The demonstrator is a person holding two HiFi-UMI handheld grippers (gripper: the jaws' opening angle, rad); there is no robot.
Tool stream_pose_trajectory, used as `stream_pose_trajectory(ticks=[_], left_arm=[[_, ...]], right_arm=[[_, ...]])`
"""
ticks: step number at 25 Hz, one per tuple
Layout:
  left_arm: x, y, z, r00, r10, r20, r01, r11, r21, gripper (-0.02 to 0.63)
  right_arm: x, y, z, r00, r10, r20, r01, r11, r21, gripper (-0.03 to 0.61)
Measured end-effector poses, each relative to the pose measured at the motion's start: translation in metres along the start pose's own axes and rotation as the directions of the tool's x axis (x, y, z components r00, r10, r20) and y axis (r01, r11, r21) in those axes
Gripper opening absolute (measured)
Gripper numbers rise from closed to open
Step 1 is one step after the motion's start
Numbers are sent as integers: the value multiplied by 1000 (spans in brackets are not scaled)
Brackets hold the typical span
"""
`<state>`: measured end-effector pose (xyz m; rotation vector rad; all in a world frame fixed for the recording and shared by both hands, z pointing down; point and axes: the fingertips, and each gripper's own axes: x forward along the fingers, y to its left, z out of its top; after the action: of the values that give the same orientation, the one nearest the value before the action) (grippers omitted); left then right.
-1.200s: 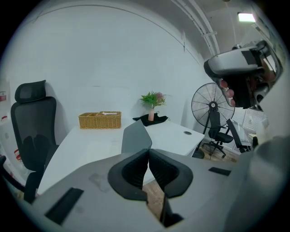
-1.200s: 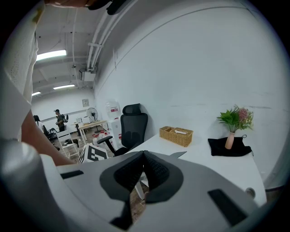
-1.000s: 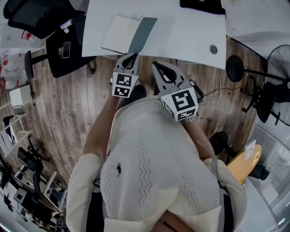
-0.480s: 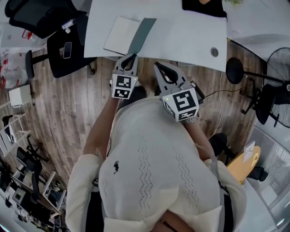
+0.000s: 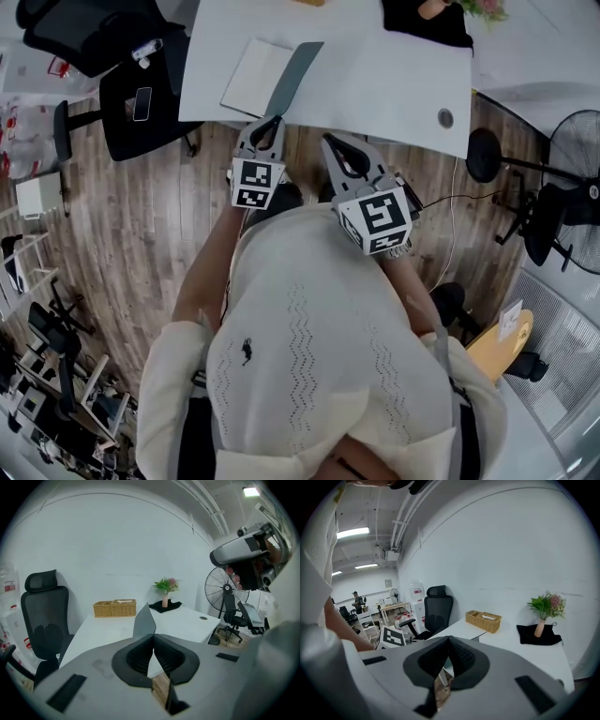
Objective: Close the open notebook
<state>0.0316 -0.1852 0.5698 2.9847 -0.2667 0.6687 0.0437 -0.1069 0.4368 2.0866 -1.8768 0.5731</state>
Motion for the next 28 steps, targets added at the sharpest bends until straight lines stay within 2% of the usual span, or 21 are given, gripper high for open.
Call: stream_pose_trajectory(ticks=[17, 28], left_arm=[[-4, 45, -8, 997, 77, -10, -77, 997, -22, 18], [-2, 68, -18, 996, 90, -29, -91, 995, -47, 18]], right_arm=[[28, 5, 8, 999, 18, -26, -19, 1000, -7, 0], [47, 5, 11, 999, 14, -50, -14, 1000, -9, 1]])
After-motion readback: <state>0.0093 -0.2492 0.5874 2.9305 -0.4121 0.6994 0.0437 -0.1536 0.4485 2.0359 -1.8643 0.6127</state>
